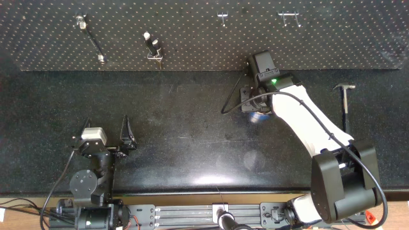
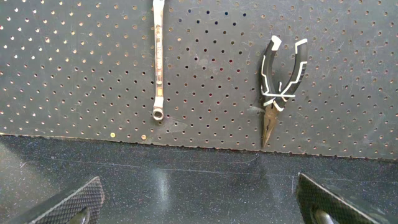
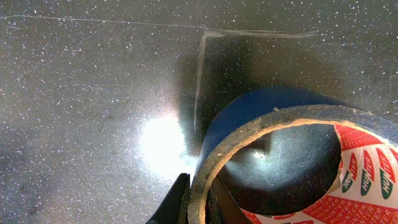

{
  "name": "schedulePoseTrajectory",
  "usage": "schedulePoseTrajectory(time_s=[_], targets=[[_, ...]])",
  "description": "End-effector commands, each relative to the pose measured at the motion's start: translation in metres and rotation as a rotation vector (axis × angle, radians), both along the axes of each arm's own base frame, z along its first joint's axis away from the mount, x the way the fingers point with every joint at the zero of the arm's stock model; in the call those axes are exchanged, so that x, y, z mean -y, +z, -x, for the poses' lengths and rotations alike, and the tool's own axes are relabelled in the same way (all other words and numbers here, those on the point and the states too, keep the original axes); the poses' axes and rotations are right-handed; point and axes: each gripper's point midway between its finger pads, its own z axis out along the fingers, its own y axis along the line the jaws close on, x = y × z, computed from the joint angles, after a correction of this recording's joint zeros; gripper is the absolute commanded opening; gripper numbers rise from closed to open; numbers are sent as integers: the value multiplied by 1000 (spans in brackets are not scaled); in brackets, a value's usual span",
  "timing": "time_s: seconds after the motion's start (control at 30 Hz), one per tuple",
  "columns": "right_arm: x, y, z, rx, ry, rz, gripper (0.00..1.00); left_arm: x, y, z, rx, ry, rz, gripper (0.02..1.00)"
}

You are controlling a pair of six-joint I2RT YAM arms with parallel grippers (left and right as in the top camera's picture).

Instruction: Place Tools Onto Pegboard

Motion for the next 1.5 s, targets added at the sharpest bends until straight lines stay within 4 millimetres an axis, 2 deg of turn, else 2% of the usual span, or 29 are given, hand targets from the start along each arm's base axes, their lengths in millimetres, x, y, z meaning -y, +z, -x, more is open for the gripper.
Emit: schedulePoseTrajectory(time_s=[0.03, 0.07, 0.17, 0.2, 0.3, 0.33, 0.4, 0.5, 0.53, 0.6, 0.63, 0.73, 0.87, 0.93, 1.07, 1.2, 1.23, 1.3, 1.37, 1.43, 1.47, 1.5], targets=[[-2, 4, -6, 17, 12, 6, 82, -2, 0, 1, 2, 15, 14, 996], [-2, 5, -6, 21, 12, 5, 77, -2, 0, 1, 2, 15, 14, 996], [-5, 40, -10, 121, 16, -25, 75, -2, 0, 1, 2, 15, 14, 996], [-6, 62, -11, 183, 18, -42, 77, -2, 0, 1, 2, 15, 14, 996], [0, 148, -15, 475, 10, -43, 77, -2, 0, 1, 2, 15, 14, 996], [-2, 181, -15, 586, 43, -51, 73, -2, 0, 1, 2, 15, 14, 996], [-10, 231, -13, 747, 95, -79, 75, -2, 0, 1, 2, 15, 14, 996], [-35, 280, -21, 931, 210, -93, 73, -2, 0, 1, 2, 15, 14, 996], [-44, 289, -26, 979, 242, -95, 73, -2, 0, 1, 2, 15, 14, 996], [-64, 288, -36, 1010, 293, -98, 75, -2, 0, 1, 2, 15, 14, 996], [-78, 278, -44, 1008, 333, -92, 75, -2, 0, 1, 2, 15, 14, 996], [-101, 258, -55, 1003, 413, -52, 73, -2, 0, 1, 2, 15, 14, 998], [-99, 224, -75, 958, 338, 117, 75, -2, 0, 1, 2, 15, 14, 996], [-100, 215, -85, 961, 320, 158, 73, -2, 0, 1, 2, 15, 14, 996], [-113, 195, -105, 981, 369, 196, 73, -2, 0, 1, 2, 15, 14, 996], [-124, 184, -121, 1017, 376, 199, 80, -2, 0, 1, 2, 15, 14, 996], [-129, 183, -121, 1019, 391, 179, 424, -2, 0, 1, 2, 15, 14, 996], [-132, 193, -117, 1035, 406, 149, 645, -2, 0, 1, 2, 15, 14, 996], [-129, 218, -104, 1066, 410, 122, 943, -2, 0, 1, 2, 15, 14, 996], [-116, 253, -83, 1102, 400, 108, 947, -2, 0, 1, 2, 15, 14, 996], [-102, 273, -68, 1118, 387, 108, 950, -2, 0, 1, 2, 15, 14, 996], [-91, 284, -59, 1123, 377, 110, 950, -2, 0, 1, 2, 15, 14, 996]])
